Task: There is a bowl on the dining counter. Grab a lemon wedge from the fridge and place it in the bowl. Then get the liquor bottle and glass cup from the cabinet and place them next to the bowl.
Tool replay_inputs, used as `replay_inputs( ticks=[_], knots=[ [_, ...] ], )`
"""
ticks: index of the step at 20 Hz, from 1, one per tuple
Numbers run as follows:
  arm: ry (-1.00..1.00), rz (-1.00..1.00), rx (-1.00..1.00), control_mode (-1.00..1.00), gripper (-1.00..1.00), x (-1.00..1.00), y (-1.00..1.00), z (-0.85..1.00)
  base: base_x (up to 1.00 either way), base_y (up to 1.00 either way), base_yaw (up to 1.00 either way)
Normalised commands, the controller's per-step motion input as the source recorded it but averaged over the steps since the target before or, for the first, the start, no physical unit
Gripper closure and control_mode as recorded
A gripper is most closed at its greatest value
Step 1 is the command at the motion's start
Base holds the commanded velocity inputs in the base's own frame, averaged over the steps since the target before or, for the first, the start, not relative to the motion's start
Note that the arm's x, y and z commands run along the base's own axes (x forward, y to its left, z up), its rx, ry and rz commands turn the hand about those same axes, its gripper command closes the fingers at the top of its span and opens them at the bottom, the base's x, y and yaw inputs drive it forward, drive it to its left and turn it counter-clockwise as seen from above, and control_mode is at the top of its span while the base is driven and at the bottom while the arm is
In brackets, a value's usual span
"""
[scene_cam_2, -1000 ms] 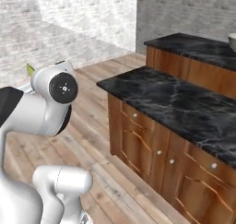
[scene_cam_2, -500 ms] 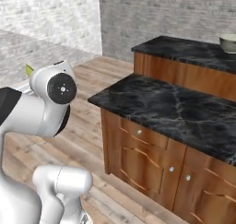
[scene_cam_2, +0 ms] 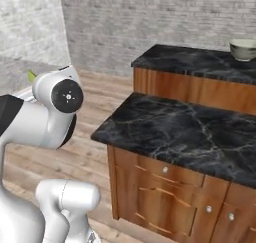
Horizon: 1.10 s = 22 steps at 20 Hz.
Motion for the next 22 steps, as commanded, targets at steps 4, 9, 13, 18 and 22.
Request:
replay_inputs(
  ticks=[4, 9, 13, 18, 22],
  knots=[
    [0.00, 0.00, 0.00, 1.00, 1.00, 0.00, 0.00, 0.00, 0.69, 0.92, -0.45],
    [0.00, 0.00, 0.00, 1.00, 1.00, 0.00, 0.00, 0.00, 0.37, 0.97, -0.46],
    [0.00, 0.00, 0.00, 1.00, 1.00, 0.00, 0.00, 0.00, 0.29, 0.99, -0.45],
    [0.00, 0.00, 0.00, 1.00, 1.00, 0.00, 0.00, 0.00, 0.42, 0.98, -0.46],
    [0.00, 0.00, 0.00, 1.00, 1.00, 0.00, 0.00, 0.00, 0.58, 0.95, -0.48]
  ],
)
